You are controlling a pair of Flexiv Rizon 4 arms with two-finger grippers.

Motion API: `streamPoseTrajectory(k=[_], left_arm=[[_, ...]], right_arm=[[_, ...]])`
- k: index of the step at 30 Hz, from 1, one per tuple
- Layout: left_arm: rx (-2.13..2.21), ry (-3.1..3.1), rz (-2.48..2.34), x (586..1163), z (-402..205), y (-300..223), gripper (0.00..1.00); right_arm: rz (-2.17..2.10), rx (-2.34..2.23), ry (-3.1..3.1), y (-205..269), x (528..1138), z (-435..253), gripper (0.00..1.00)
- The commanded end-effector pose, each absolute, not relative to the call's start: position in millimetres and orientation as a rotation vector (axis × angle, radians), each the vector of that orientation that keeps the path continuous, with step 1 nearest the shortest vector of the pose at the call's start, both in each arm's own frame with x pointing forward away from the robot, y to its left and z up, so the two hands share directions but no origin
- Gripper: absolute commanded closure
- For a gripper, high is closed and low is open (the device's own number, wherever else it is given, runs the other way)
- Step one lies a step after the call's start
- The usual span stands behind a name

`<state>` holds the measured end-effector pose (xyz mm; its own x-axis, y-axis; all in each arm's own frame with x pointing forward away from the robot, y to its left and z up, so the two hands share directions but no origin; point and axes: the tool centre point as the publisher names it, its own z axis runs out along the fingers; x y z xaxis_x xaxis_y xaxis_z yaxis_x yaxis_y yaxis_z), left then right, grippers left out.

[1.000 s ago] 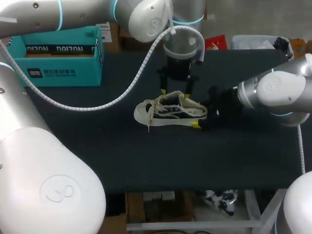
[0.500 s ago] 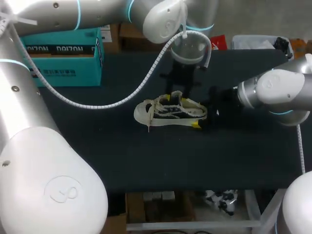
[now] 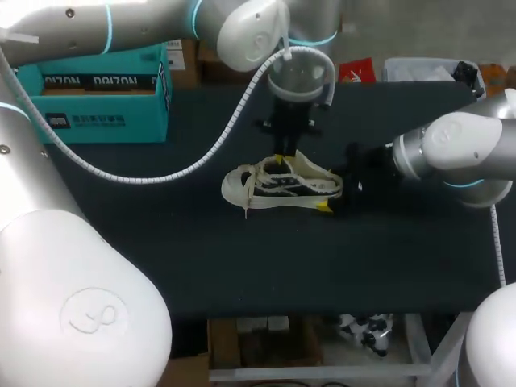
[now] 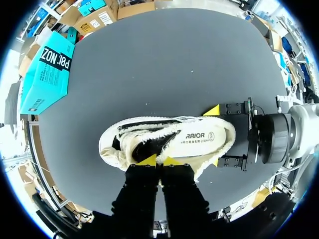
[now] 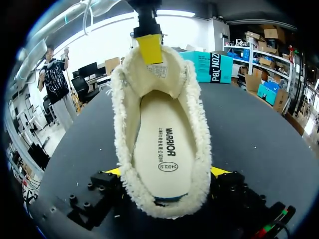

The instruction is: Open the shoe tongue, take the insole out of the shoe, put the insole back into the shoe, and pack the shoe into the shoebox

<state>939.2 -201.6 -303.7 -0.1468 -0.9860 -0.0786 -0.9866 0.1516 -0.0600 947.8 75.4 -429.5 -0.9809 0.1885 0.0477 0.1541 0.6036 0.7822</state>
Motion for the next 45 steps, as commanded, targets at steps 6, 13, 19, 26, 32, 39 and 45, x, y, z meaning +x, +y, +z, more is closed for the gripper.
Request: streamPoseTrajectory(k=[6,13,19,26,32,39,45], left_arm=[[-2.066,2.408,-0.317,937,-301,-146,1.00],[-2.066,2.497,-0.434,944,-311,-129,1.00],[-2.065,2.552,-0.426,952,-325,-126,1.00],[-2.027,2.600,-0.431,954,-325,-127,0.82],[-1.970,2.613,-0.473,951,-313,-121,0.51],[-1.744,2.646,-0.599,946,-260,-120,0.55],[-1.207,2.861,-0.679,944,-217,-137,1.00]], right_arm=[[1.354,0.294,2.778,76,950,-435,1.00],[1.354,0.294,2.778,76,950,-435,1.00],[1.354,0.294,2.778,76,950,-435,1.00],[1.354,0.294,2.778,76,950,-435,1.00],[1.354,0.294,2.778,76,950,-435,1.00],[1.354,0.294,2.778,76,950,-435,1.00],[1.354,0.294,2.778,76,950,-435,1.00]])
